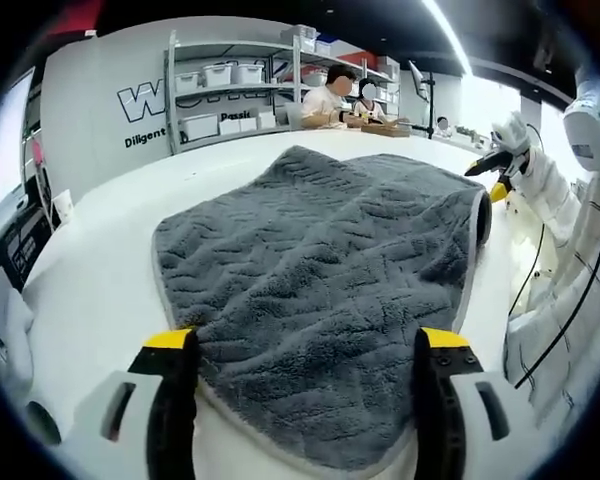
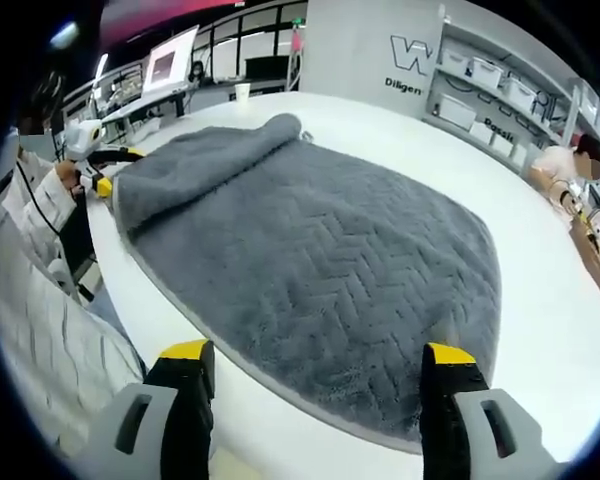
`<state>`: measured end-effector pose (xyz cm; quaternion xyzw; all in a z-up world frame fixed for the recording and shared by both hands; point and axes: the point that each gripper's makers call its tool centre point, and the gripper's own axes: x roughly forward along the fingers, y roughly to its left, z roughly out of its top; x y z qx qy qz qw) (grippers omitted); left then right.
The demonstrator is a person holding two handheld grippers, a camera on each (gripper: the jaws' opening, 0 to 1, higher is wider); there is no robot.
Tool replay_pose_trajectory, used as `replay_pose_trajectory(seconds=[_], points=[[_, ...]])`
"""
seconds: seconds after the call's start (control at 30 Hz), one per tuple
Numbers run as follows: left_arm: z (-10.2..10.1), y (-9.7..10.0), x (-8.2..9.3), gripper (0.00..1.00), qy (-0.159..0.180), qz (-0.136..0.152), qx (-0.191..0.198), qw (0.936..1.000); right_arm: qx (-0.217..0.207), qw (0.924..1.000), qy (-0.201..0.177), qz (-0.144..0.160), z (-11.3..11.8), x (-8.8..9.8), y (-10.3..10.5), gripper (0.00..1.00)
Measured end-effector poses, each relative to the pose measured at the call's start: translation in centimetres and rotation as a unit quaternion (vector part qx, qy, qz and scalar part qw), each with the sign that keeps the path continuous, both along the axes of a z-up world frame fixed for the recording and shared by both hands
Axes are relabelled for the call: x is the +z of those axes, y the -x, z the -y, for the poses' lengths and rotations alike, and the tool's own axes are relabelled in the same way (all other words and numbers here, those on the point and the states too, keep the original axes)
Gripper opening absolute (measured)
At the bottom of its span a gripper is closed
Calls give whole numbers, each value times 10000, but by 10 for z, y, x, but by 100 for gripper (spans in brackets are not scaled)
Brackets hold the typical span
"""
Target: Open the folded towel by lifting each exposed corner and separating the folded layers until the towel lies flat within the target outline without major curled edges
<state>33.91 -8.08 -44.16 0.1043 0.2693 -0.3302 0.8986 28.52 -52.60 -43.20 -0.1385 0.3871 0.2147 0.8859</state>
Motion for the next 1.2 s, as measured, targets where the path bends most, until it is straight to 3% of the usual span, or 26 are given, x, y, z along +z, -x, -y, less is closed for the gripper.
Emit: replay_pose_trajectory(seconds=[0.7, 1.03, 1.2], points=[[-24, -2, 0, 95, -93, -61, 286, 9995, -20, 10000, -24, -22, 1, -2, -1, 83], [-14, -4, 9, 93, -564, 75, 51, 9984, 20, 10000, 4, -15, -1, 0, -3, 83], [2, -4, 16, 94, -351, 187, -64, 9992, 19, 10000, 5, -26, -1, 0, -4, 83]])
